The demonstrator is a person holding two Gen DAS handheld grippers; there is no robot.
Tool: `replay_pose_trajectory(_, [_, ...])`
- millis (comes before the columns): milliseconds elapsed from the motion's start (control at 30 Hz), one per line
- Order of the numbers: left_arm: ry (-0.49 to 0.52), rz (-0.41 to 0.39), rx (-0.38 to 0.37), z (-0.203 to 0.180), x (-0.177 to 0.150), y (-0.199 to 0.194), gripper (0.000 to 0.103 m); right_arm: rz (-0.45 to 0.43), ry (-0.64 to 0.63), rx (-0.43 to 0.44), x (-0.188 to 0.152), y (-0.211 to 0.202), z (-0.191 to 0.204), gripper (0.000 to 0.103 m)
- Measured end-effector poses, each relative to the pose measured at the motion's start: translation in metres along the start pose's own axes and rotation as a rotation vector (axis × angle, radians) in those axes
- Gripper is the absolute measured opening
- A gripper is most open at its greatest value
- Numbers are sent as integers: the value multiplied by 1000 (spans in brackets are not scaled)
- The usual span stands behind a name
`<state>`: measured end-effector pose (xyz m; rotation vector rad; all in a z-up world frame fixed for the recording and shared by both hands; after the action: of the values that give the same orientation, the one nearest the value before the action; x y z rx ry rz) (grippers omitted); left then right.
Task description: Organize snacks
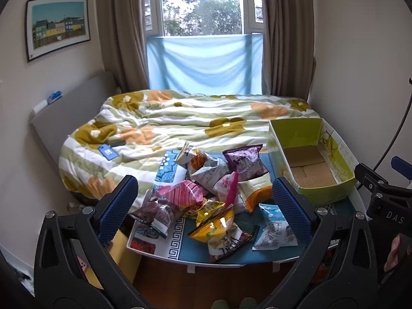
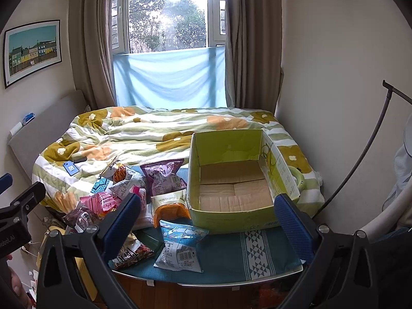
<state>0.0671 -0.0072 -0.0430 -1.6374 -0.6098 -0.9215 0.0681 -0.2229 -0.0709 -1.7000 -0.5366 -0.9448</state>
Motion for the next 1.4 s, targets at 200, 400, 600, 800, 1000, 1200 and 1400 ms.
replay_pose_trajectory(200, [1, 1, 0, 0, 1, 0, 103, 1, 0, 0, 0, 0, 0, 103])
replay_pose_trajectory(400, [0, 0, -1, 1, 1, -1, 103, 2, 1, 0, 0, 0, 0, 103])
replay_pose_trajectory(600, [0, 0, 0, 2, 1, 0, 103, 4, 1, 1, 0, 0, 1, 103])
replay_pose_trajectory(800, [0, -1, 0, 3, 1, -1, 103, 3, 1, 0, 0, 0, 1, 103])
replay_pose_trajectory(1000, [1, -2, 0, 3, 1, -1, 103, 2, 1, 0, 0, 0, 1, 103])
replay_pose_trajectory(1200, [1, -1, 0, 3, 1, -1, 103, 3, 1, 0, 0, 0, 2, 103])
replay_pose_trajectory(1400, [1, -2, 1, 3, 1, 0, 103, 4, 2, 0, 1, 3, 1, 103])
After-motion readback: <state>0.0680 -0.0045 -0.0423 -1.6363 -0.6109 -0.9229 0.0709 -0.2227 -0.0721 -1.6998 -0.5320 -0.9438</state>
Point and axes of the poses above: each gripper's, at about its wrist camera, not at the fingertips, and y roughly the way its jaws point, z to its left, x to its top, the point moved 8 cm from there along y, roughly the way its jaws point, and after that the axes turned 15 degrees about -x, right-handed, at the moved point
